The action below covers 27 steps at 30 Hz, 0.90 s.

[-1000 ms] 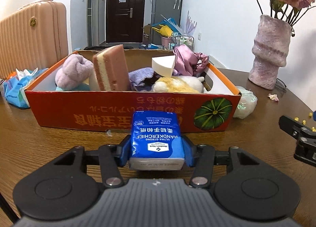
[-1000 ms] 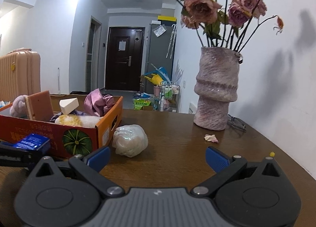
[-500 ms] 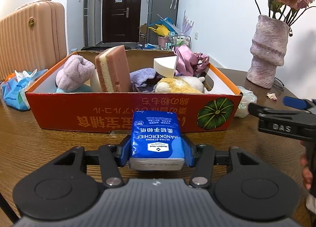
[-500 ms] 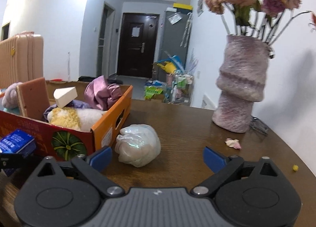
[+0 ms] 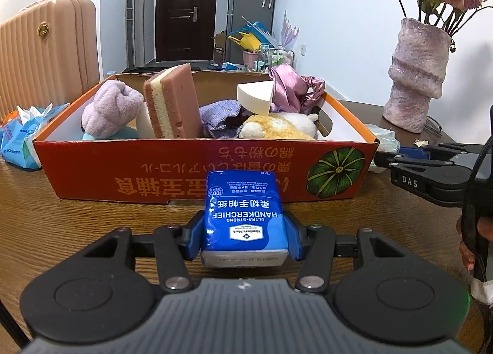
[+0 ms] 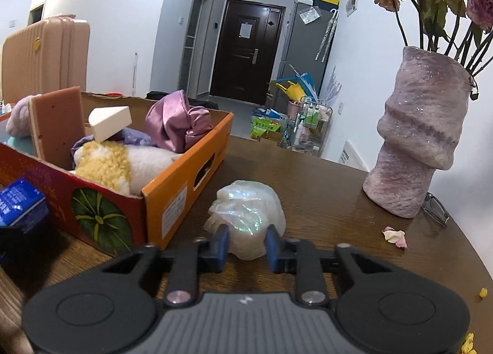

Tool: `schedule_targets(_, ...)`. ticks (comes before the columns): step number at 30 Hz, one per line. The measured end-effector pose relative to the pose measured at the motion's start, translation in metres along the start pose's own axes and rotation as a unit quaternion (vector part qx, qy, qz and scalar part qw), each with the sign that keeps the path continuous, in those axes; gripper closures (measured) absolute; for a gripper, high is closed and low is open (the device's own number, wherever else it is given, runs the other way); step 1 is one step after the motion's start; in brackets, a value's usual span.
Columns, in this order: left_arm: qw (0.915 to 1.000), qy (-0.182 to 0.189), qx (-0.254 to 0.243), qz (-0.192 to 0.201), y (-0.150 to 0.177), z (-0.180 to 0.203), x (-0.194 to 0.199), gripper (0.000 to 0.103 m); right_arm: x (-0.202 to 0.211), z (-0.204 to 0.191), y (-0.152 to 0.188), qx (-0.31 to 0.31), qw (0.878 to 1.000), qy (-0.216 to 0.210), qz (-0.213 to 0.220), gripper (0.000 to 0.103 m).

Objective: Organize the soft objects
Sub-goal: 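Grasp the clear plastic bag with the right tool while the left tool holds the handkerchief pack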

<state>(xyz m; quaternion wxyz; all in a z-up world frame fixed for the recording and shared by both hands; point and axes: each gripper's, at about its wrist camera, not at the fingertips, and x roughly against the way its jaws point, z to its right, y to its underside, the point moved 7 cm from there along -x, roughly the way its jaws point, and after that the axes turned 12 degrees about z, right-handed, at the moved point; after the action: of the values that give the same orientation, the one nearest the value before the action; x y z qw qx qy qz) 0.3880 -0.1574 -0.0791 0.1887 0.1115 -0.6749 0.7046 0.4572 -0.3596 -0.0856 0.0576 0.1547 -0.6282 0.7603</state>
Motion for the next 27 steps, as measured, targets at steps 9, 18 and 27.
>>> schedule_targets(9, 1.0000, 0.000, 0.000, 0.000, 0.000, 0.000, 0.000, 0.050, 0.011, -0.006, -0.004, 0.022, 0.999, -0.003, 0.025, 0.090)
schedule_targets(18, 1.0000, -0.003, -0.004, 0.005, 0.000, 0.001, 0.000, 0.050, 0.025, -0.005, -0.006, 0.023, 0.999, 0.017, 0.045, 0.091)
schedule_targets(27, 0.9998, -0.006, -0.008, 0.016, 0.001, 0.000, 0.006, 0.050, 0.045, 0.000, -0.004, 0.010, 0.998, 0.037, 0.055, 0.091)
